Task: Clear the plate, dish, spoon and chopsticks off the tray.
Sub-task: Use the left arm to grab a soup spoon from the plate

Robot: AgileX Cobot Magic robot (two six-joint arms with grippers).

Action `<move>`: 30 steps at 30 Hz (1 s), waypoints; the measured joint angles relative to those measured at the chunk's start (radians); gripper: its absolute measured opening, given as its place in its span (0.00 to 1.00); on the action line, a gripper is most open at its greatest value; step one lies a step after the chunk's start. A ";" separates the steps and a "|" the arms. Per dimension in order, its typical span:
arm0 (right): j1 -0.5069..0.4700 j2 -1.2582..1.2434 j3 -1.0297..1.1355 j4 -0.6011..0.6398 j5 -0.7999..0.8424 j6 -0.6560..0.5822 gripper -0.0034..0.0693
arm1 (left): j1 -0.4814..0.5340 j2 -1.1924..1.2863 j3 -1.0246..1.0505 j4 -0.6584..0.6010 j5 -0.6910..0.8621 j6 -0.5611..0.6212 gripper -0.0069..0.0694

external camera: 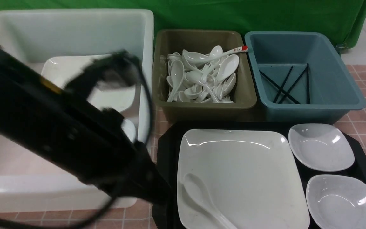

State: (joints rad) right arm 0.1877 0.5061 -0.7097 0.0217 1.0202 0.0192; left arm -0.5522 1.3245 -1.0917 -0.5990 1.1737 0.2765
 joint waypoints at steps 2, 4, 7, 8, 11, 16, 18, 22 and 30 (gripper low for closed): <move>0.000 0.000 0.000 0.000 0.000 -0.001 0.13 | -0.085 0.062 -0.002 0.042 -0.034 -0.007 0.20; 0.000 0.000 0.000 0.000 0.000 -0.003 0.14 | -0.185 0.140 -0.017 0.114 -0.072 -0.018 0.26; 0.000 0.000 0.000 0.000 0.000 -0.003 0.14 | -0.281 0.225 -0.056 0.215 -0.090 -0.018 0.36; 0.000 0.000 0.000 0.000 0.000 -0.003 0.14 | -0.315 0.261 -0.078 0.258 -0.096 -0.018 0.41; 0.000 0.000 0.000 0.000 0.000 -0.003 0.15 | -0.383 0.341 -0.130 0.410 -0.120 -0.004 0.54; 0.000 0.000 0.000 0.000 0.000 -0.003 0.15 | -0.436 0.412 -0.149 0.580 -0.234 0.164 0.67; 0.000 0.000 0.000 0.000 0.000 -0.003 0.16 | -0.438 0.433 -0.149 0.619 -0.288 0.248 0.69; 0.000 0.000 0.000 0.000 0.000 -0.003 0.16 | -0.438 0.467 -0.149 0.677 -0.370 0.343 0.69; 0.000 0.000 0.000 0.000 0.000 -0.003 0.17 | -0.438 0.548 -0.149 0.760 -0.422 0.422 0.62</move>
State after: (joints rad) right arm 0.1877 0.5061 -0.7097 0.0217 1.0202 0.0158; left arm -0.9903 1.8720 -1.2410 0.1606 0.7513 0.6986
